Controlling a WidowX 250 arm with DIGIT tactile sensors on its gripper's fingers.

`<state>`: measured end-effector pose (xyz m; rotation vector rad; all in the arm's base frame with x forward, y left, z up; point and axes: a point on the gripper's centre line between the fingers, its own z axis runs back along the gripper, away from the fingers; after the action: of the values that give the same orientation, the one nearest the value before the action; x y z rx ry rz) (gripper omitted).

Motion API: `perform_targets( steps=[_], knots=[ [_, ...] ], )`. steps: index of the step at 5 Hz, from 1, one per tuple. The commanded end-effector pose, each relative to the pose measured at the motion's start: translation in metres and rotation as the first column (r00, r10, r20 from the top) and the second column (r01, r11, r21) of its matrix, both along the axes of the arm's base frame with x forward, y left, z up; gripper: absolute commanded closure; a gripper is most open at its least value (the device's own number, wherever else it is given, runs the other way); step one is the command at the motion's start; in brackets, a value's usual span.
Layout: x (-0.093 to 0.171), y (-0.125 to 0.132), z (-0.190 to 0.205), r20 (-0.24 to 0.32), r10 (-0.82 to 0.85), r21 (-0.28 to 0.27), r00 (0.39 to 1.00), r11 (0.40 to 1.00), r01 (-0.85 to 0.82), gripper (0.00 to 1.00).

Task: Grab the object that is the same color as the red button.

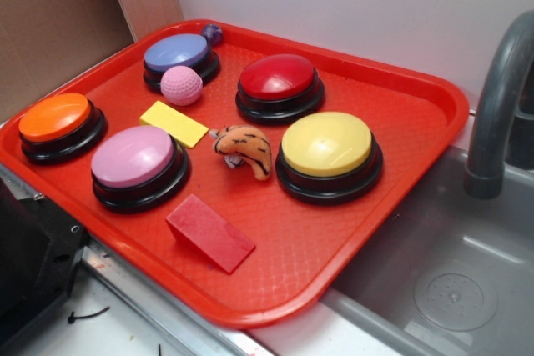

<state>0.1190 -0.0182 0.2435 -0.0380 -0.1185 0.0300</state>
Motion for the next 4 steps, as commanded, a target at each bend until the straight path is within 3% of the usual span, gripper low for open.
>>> perform_targets(
  steps=[1,2,3,4],
  knots=[
    [0.000,0.000,0.000,0.000,0.000,0.000,1.000,1.000,0.000,0.00],
    [0.016,-0.017,-0.014,0.010,-0.247,-0.045,0.969,0.968,0.248,0.00],
    [0.026,-0.029,-0.029,0.067,-0.479,-0.043,0.875,0.875,0.482,0.00],
    [0.033,-0.042,-0.048,0.147,-0.674,-0.073,0.724,0.723,0.687,0.00]
  ],
)
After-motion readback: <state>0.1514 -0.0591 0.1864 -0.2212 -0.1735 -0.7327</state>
